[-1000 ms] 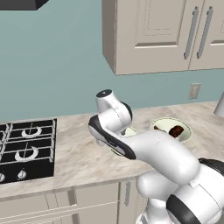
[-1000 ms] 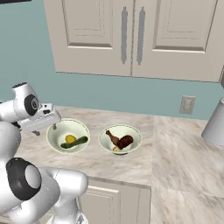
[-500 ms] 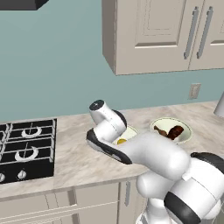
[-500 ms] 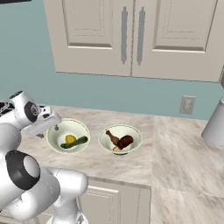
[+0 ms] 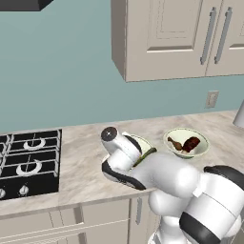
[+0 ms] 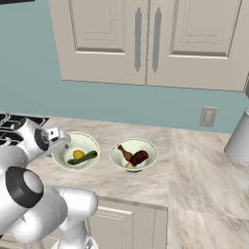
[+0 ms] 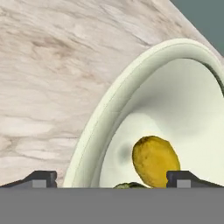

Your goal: Place the bowl with the squash and lemon on the top shelf of the fridge. Place the bowl with the steak and chicken drumstick on the second highest shelf of the fridge.

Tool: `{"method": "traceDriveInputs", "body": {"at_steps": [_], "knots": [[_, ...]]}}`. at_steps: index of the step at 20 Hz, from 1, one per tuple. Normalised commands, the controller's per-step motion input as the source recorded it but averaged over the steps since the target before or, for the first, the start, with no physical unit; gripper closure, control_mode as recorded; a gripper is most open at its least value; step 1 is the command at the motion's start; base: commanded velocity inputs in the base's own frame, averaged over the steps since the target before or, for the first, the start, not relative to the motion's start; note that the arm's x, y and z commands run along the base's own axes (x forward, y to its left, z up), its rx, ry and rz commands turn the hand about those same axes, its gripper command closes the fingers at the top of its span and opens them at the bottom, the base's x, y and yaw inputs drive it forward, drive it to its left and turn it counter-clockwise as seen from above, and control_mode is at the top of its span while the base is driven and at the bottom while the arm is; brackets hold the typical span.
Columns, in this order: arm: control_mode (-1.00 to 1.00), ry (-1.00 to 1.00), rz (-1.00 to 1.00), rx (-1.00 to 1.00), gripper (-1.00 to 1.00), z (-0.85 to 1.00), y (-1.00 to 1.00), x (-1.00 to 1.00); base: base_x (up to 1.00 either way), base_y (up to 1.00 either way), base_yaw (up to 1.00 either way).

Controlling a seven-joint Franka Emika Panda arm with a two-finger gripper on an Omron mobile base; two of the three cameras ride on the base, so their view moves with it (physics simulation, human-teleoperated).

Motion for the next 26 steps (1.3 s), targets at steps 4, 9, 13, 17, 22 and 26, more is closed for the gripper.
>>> {"method": "traceDriveInputs", "body": {"at_steps": [4,9,13,17,22,26], "knots": [[-1.00,-0.01,0.00,0.00,-1.00,-0.29,0.20,0.50,0.00,0.00,0.00],[-1.00,0.00,0.00,0.00,1.00,-0.18,0.08,0.25,0.00,0.00,0.00],[-1.00,0.00,0.00,0.00,1.00,-0.06,0.00,0.02,0.00,0.00,0.00],[-1.00,0.02,0.00,0.00,1.00,0.00,0.00,0.00,0.00,0.00,0.00],[-1.00,0.13,0.02,0.00,1.00,0.15,0.00,0.00,0.00,0.00,0.00],[-1.00,0.11,0.03,-0.12,1.00,0.67,0.15,-0.14,0.00,0.00,0.00]]}}
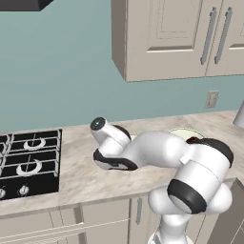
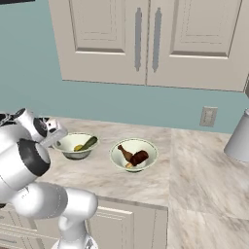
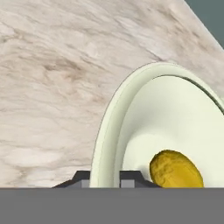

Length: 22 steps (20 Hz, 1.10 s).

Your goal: Place the bowl with the squash and lemon on the top shelf of the fridge. Place the bowl with the steak and chicken drumstick on the second highest shelf of the fridge.

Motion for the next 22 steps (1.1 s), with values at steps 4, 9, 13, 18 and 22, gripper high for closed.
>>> {"method": "traceDriveInputs", "body": {"at_steps": [4,9,13,18,22], "knots": [[-1.00,0.00,0.00,-0.10,1.00,0.93,0.08,-0.48,0.00,0.00,0.00],[-1.00,-0.08,0.13,-0.06,1.00,0.91,-0.01,-0.76,0.00,0.00,0.00],[-1.00,0.00,0.02,0.00,1.00,1.00,0.00,-0.58,0.00,0.00,0.00],[-1.00,-0.08,-0.01,0.11,1.00,0.89,-0.31,-0.48,0.00,0.00,0.00],[-1.00,-0.12,0.00,0.19,1.00,0.97,-0.38,-0.51,0.00,0.00,0.00]]}}
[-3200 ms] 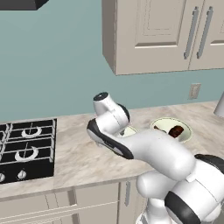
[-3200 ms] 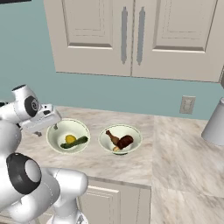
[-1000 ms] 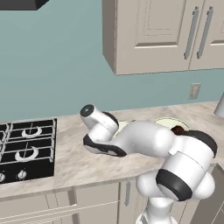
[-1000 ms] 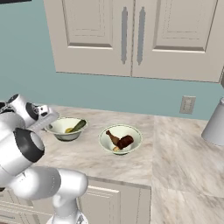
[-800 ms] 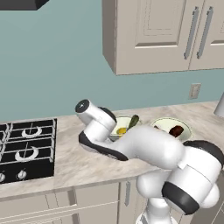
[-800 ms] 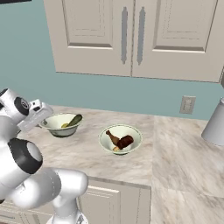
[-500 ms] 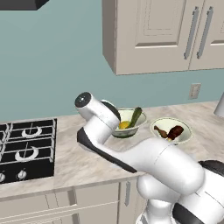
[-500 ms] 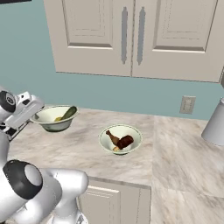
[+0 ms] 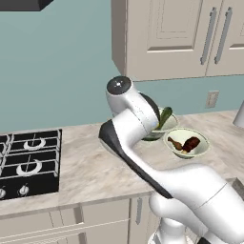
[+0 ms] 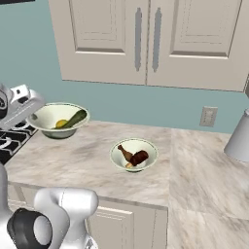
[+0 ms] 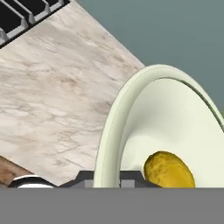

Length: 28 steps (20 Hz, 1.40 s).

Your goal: Place the bowl with the squash and lemon on the top shelf of the fridge. Place the bowl with the steak and chicken drumstick on the second highest shelf of the fridge.

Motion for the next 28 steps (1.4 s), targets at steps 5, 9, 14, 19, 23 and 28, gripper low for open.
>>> {"method": "traceDriveInputs", "body": {"at_steps": [5,9,14,19,23,28], "knots": [[-1.00,-0.13,0.00,0.15,1.00,0.51,-0.43,-0.37,0.00,0.00,0.00],[-1.00,-0.16,-0.01,0.01,1.00,0.09,-0.18,-0.33,0.00,0.00,0.00],[-1.00,-0.20,0.03,0.05,1.00,0.59,-0.30,-0.57,0.00,0.00,0.00],[1.00,-0.01,0.01,0.03,1.00,0.16,-0.03,-0.14,0.00,0.01,0.00],[1.00,0.00,0.00,0.00,1.00,0.00,0.00,0.00,-0.61,0.37,0.14],[1.00,0.00,0.00,0.00,1.00,0.00,0.00,0.00,-0.56,0.73,0.69]]}}
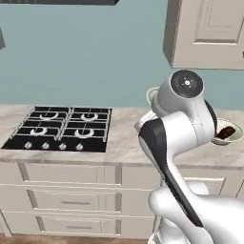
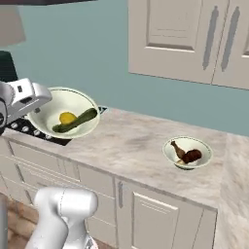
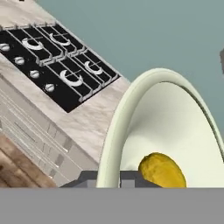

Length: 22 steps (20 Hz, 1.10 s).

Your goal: Place the bowl with the squash and lemon on the top shelf of the fridge. Place the bowl with the steak and chicken drumstick on the second highest shelf of the fridge.

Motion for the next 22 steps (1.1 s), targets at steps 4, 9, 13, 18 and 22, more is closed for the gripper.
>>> {"method": "traceDriveInputs", "body": {"at_steps": [4,9,13,18,22], "knots": [[1.00,0.00,0.00,0.00,1.00,0.00,0.00,0.00,-0.02,0.72,0.89],[1.00,0.00,0.00,0.00,1.00,0.00,0.00,0.00,0.00,0.69,0.85],[1.00,0.00,0.00,0.00,1.00,0.00,0.00,0.00,0.13,0.77,0.76],[1.00,0.00,0.00,0.00,1.00,0.00,0.00,0.00,0.43,0.73,0.69],[1.00,0.00,0.00,0.00,1.00,0.00,0.00,0.00,0.97,0.48,0.60]]}}
